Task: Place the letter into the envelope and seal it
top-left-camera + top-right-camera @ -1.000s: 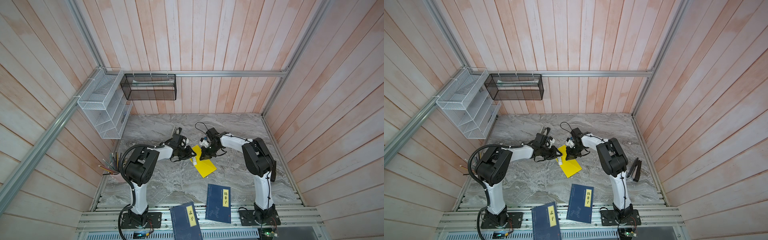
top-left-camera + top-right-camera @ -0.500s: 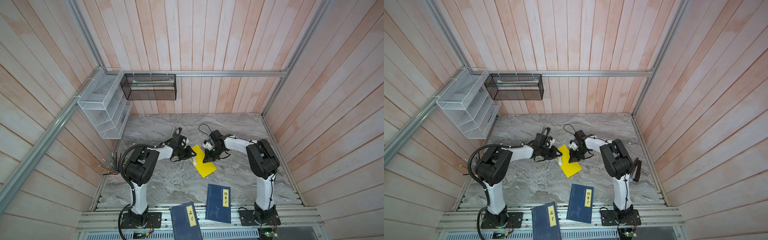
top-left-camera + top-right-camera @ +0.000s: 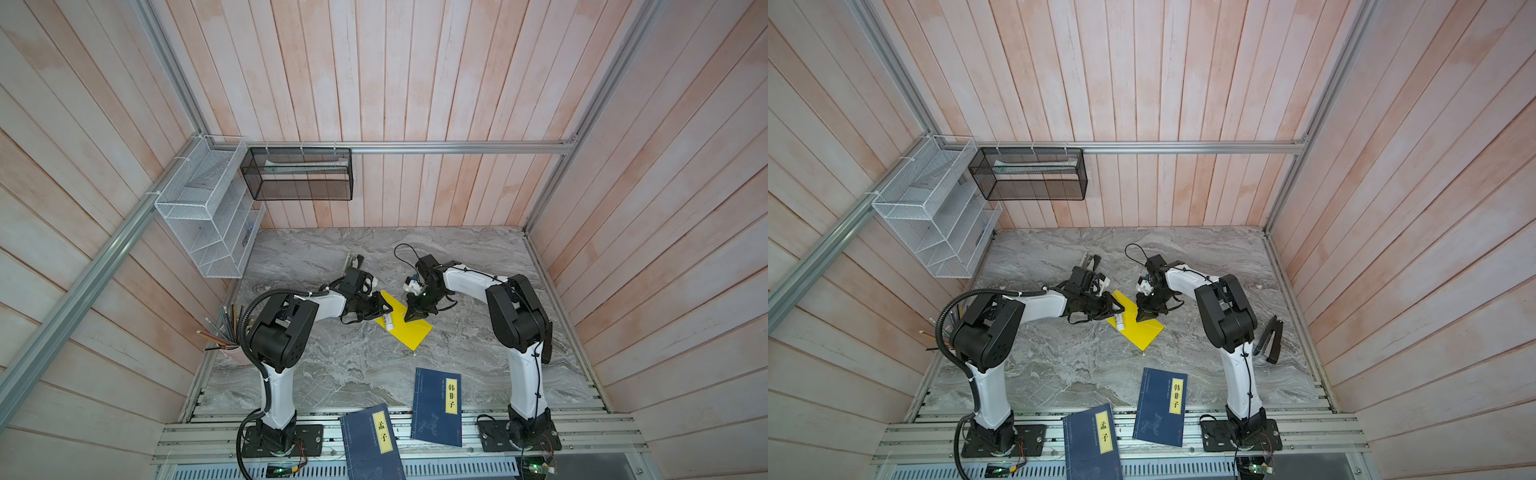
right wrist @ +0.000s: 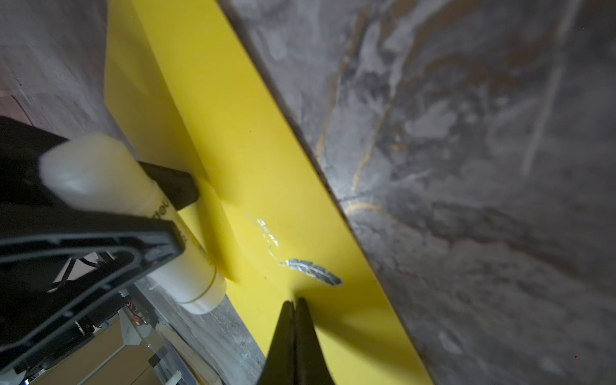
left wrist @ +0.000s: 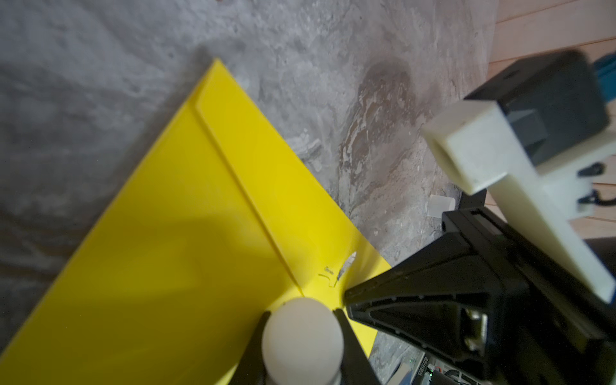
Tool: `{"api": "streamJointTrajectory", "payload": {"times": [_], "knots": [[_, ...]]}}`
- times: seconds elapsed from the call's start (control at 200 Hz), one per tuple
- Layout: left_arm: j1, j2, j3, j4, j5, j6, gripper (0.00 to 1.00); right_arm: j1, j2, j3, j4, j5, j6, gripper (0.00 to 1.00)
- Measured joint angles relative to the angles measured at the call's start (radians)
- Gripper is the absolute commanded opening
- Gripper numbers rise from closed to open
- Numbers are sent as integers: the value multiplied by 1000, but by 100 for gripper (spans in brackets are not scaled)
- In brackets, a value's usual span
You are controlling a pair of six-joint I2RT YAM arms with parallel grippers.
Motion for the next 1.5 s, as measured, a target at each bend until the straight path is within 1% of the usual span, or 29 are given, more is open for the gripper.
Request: {"api": "streamJointTrajectory", "payload": {"times": [0.11,0.36,0.455,0.56,0.715,0.785,0.91,1.02,1.165,1.316,1.411,1.501], "knots": [[0,0,0,-6,0,2,0,14,21,37,-2,10,3,0],[0,0,0,-8,0,3,0,18,31,60,-16,14,14,0],[1,0,0,-8,0,3,0,20,17,45,-1,22,17,0],[1,0,0,-8,1,3,0,20,-32,0,19,42,19,1],[1,-7,0,-13,-2,3,0,14,-173,-76,69,63,25,13],[1,-18,0,-25,-13,6,0,11,-241,-105,105,76,33,15],[1,-47,3,-52,-34,14,0,3,-348,-172,183,102,48,24],[-2,-71,29,-81,-49,23,0,0,-428,-250,266,133,51,29],[-6,-134,67,-101,-53,27,0,0,-572,-392,406,173,47,32],[-19,-209,117,-121,-61,34,0,0,-792,-591,621,191,13,33],[-37,-253,159,-131,-76,50,0,0,-926,-713,757,177,-15,33],[-63,-289,196,-138,-87,73,0,0,-999,-785,846,140,-39,35]]}}
